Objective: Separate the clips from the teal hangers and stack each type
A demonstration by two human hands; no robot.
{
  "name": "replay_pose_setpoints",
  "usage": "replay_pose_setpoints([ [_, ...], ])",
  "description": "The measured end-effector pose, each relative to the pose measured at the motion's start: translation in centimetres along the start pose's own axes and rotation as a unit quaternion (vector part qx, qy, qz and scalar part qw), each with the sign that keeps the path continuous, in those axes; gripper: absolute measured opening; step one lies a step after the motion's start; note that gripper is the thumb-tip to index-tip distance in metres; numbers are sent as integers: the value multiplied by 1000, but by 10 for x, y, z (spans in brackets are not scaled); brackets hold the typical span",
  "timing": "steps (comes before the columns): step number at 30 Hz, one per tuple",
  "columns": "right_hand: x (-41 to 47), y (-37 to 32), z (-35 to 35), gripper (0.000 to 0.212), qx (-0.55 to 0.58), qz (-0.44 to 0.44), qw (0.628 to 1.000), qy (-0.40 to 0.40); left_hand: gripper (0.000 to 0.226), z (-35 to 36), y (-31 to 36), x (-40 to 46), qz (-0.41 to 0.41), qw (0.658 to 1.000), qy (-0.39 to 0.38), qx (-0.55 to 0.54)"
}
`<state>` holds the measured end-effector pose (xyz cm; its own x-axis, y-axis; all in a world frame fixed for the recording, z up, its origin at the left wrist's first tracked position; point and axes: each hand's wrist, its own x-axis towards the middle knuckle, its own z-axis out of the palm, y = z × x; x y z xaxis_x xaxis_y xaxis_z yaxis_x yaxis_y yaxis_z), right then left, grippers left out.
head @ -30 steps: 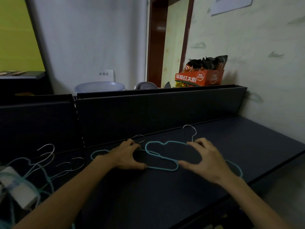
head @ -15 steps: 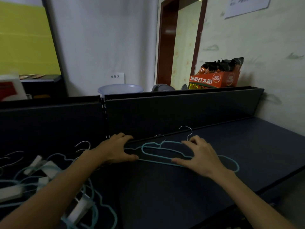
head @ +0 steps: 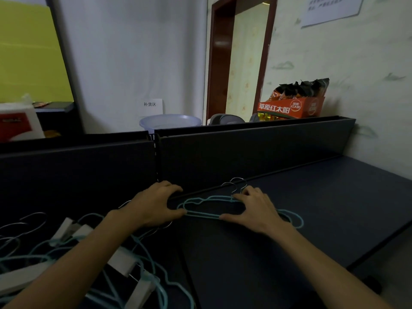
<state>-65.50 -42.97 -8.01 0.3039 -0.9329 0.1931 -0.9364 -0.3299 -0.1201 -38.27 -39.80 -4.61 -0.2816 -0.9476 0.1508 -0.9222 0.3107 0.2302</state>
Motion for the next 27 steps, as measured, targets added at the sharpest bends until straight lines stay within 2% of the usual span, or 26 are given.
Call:
replay_pose_setpoints([
  [8,6,2,10,100,8,2,1000,-17,58,2,-6,2,24,999,19,34],
  [18,17,1,10,104,16,-2,999,-42,58,2,-10,6,28,998,24,42],
  [27,17,0,9,101,27,-5,999,-31,59,6,-13,6,17,999,18,41],
])
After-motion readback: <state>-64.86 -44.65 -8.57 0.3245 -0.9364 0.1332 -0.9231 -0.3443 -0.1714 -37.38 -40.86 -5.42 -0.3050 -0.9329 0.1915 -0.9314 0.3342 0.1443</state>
